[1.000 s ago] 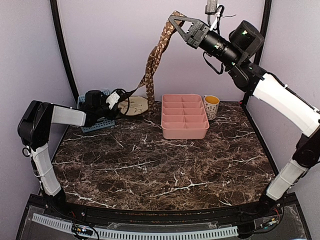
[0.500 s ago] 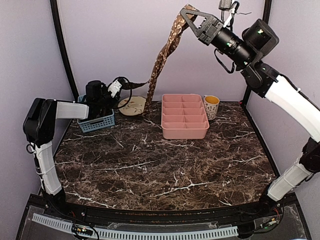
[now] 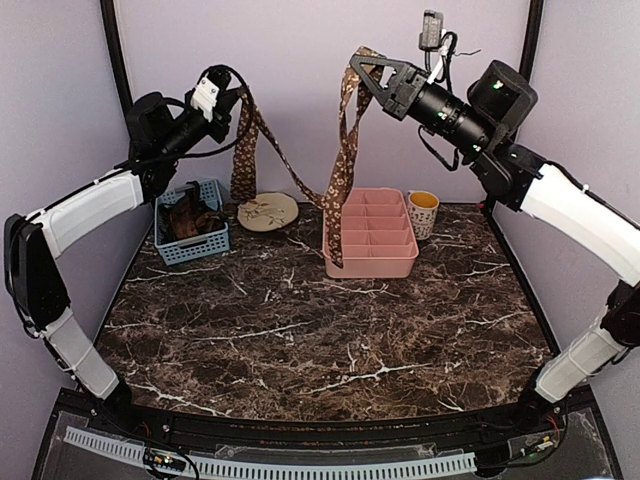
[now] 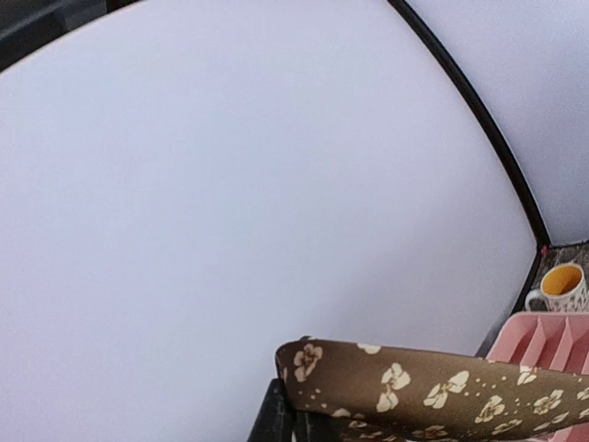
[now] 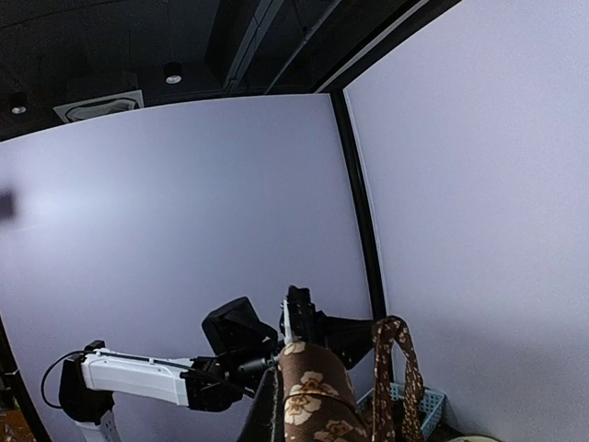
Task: Roll the ties
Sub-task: Put down the tie at the center of the board.
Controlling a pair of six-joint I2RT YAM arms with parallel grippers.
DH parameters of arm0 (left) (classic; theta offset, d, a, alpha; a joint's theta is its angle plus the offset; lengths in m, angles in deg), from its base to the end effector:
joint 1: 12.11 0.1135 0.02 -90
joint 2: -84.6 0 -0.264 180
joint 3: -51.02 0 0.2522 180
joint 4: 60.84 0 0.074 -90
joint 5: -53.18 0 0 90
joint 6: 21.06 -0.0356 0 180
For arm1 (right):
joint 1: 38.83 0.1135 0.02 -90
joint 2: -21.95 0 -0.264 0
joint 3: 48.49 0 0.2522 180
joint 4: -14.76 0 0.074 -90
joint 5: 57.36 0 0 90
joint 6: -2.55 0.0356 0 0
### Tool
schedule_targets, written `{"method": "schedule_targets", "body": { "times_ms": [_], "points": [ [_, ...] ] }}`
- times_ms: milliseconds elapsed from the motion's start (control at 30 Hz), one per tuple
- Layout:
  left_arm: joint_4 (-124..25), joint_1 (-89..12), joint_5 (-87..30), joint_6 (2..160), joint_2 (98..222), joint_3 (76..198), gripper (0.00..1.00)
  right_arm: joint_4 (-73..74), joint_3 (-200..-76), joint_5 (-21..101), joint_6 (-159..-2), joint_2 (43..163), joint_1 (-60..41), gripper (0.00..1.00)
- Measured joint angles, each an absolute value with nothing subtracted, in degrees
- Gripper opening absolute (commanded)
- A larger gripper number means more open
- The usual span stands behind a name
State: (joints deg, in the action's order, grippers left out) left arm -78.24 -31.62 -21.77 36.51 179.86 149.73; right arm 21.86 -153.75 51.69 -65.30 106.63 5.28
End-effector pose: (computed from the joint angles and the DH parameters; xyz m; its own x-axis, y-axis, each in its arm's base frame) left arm 0.3713 -0.1414 0.4301 0.5788 0.3444 -0.7392 0.2854 0.7636 0.5792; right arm 0.2267 0.2359 0.5150 -0.0174 0.4795 -0.8774 -0.9273 0.3204 0.1935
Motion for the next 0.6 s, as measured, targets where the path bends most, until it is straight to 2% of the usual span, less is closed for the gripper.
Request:
{"method": "schedule_targets", "body": {
  "times_ms": [333,600],
  "points": [
    [-72.7,-36.1,-10.8,40.5,167.8,151.3,0.0,21.1,-147.6,50.4,-64.6,105.5,4.5,0.0],
    [-71.5,-44.7,-1.2,47.2,156.3,134.2,0.0,14.8,-138.5,48.1,-64.5,95.7,2.2,0.0]
  ]
}}
